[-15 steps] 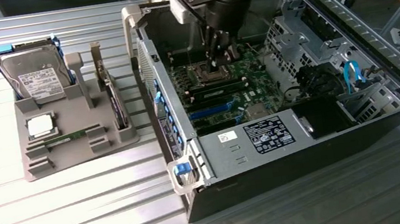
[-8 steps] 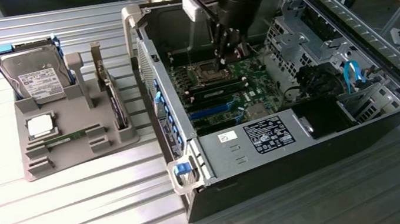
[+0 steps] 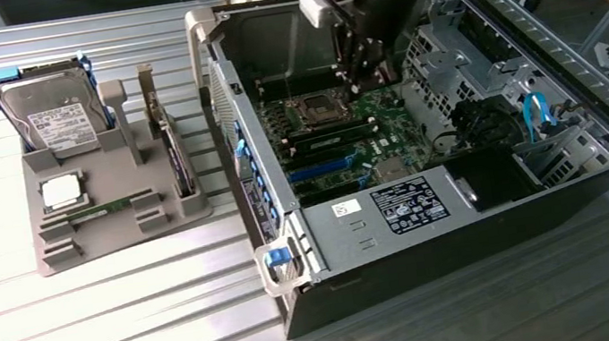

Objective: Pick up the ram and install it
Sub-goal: 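Press down the ram until it locks into place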

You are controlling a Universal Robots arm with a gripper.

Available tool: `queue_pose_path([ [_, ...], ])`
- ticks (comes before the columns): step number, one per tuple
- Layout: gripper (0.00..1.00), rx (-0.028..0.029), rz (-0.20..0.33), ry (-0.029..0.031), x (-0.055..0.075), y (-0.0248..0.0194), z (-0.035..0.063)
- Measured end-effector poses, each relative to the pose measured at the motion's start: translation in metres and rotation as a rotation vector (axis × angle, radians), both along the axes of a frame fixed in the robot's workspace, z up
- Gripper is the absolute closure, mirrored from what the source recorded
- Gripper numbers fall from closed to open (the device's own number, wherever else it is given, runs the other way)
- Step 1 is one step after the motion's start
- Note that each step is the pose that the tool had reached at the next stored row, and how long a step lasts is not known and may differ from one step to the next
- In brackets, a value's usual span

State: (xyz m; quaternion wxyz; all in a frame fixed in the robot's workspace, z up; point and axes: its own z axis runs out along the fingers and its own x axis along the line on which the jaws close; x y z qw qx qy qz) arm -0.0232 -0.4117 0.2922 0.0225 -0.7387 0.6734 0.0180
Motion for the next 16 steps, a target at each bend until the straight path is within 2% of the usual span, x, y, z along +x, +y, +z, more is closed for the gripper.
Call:
queue_pose_path([
  [16, 0.89, -0.0002, 0.0, 0.0, 0.02, 0.0024, 0.0],
])
